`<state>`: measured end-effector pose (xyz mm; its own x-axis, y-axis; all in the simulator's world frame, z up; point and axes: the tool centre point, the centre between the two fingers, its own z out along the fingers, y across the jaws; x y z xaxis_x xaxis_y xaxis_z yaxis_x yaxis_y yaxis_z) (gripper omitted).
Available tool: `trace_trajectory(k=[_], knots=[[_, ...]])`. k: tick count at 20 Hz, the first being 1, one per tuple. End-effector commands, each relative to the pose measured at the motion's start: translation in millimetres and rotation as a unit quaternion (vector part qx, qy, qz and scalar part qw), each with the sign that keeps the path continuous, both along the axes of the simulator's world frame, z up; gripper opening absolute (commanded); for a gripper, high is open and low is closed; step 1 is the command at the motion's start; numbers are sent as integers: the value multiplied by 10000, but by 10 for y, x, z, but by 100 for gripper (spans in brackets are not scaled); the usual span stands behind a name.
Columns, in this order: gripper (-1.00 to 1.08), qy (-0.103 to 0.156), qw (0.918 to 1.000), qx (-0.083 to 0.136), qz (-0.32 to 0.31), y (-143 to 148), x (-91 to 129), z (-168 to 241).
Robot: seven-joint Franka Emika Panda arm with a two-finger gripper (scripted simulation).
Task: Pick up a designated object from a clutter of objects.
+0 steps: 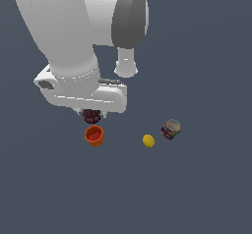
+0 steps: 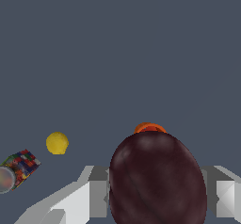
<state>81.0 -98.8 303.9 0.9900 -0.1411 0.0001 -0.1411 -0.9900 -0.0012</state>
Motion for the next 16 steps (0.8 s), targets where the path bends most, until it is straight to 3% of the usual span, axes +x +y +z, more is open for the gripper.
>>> trace_trajectory(k=[1,8,16], knots=[[-100,1,10000,0,2,-97,28,258],[-100,1,10000,-3,2,-313,114,813],[-100,2,10000,-7,2,-442,178,1143]])
